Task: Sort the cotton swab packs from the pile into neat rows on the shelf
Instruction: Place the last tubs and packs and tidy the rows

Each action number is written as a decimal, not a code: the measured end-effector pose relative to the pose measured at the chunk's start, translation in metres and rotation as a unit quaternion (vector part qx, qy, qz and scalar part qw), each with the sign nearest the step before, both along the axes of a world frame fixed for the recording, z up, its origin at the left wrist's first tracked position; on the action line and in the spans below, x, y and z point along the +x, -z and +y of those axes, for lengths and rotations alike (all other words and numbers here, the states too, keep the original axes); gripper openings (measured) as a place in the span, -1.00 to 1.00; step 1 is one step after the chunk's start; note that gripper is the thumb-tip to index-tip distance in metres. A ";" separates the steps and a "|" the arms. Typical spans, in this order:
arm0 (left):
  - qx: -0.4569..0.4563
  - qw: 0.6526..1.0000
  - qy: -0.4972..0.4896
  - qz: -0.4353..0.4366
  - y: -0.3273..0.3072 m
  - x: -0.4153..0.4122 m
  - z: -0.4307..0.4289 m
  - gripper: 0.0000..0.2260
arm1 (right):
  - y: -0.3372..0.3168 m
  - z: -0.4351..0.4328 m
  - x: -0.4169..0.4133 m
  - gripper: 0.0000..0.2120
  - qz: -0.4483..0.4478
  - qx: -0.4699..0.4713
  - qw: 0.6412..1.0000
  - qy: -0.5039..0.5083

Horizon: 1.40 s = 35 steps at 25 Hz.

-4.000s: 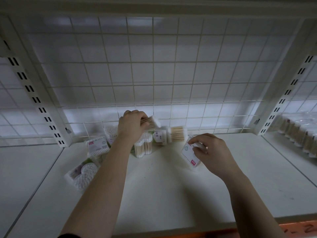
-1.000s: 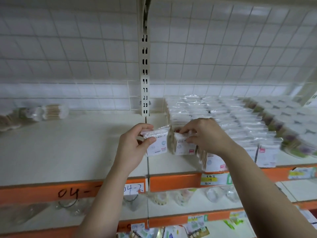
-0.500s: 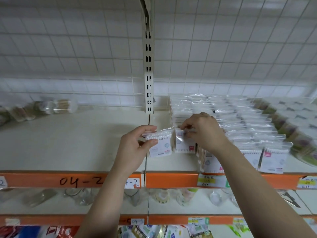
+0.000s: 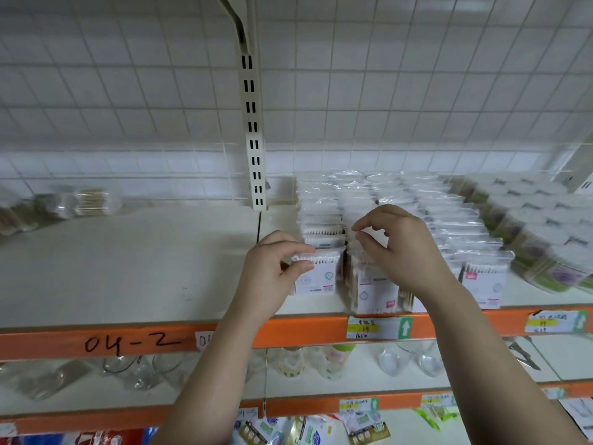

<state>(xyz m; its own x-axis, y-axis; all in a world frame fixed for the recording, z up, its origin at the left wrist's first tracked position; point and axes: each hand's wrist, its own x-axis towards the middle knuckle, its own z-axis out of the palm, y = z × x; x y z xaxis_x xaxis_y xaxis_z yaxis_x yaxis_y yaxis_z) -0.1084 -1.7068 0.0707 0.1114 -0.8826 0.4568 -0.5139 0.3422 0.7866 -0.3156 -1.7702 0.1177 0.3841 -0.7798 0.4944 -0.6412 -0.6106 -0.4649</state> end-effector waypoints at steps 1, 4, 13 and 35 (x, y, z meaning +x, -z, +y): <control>-0.003 1.000 0.001 -0.004 0.000 -0.002 -0.002 -0.81 | 0.000 0.002 -0.004 -0.87 0.003 0.000 1.000 0.004; -0.008 1.000 -0.001 -0.028 0.001 -0.009 -0.008 -0.81 | 0.002 0.004 -0.016 -0.87 0.010 -0.003 1.000 0.019; -0.014 0.998 -0.007 -0.068 0.003 -0.010 -0.016 -0.82 | 0.009 0.006 -0.027 -0.87 0.009 -0.005 1.000 0.020; -0.052 0.930 -0.220 -0.291 -0.022 0.094 0.021 -0.68 | -0.005 0.006 0.090 -0.81 -0.005 -0.005 0.995 -0.095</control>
